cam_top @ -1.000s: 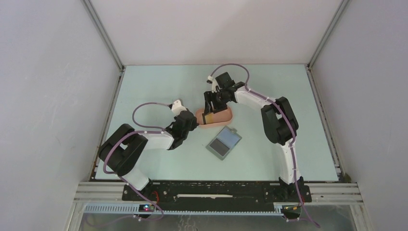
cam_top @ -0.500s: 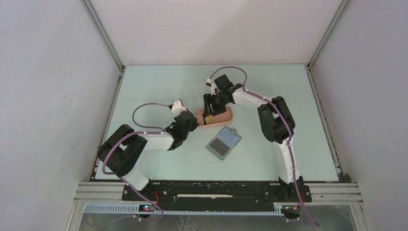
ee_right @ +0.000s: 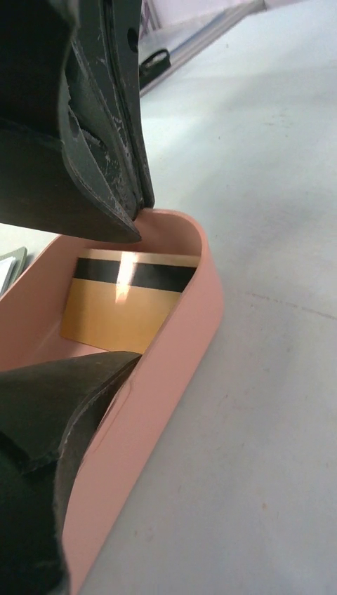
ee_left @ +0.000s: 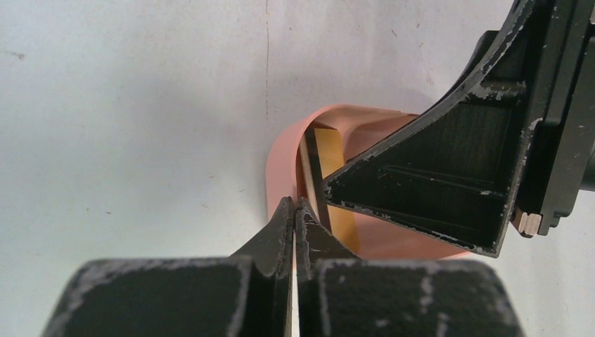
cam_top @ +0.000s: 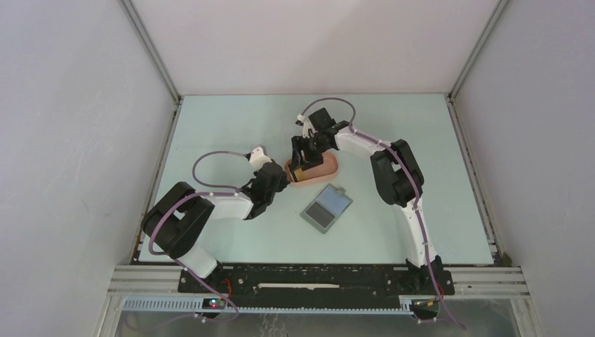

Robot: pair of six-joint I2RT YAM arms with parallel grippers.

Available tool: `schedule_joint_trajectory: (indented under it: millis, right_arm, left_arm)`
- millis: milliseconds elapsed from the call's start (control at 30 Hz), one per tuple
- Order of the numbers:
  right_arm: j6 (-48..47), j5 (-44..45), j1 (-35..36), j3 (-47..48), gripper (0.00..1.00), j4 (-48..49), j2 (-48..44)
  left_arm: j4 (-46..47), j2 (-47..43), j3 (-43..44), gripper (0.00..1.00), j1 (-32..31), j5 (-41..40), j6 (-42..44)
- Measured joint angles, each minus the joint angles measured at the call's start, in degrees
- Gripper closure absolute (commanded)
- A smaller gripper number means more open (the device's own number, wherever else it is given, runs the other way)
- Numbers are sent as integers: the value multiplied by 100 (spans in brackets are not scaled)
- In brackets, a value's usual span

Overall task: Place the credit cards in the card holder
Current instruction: Pick up the credit card from the storage box.

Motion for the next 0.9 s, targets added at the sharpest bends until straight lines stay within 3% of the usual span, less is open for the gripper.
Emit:
schedule_joint_trajectory:
  millis: [900]
  right_arm:
    - [203,-1672,-256,83,29,94,345]
  left_arm:
    - [35,-94,-61,100,2,98,-33]
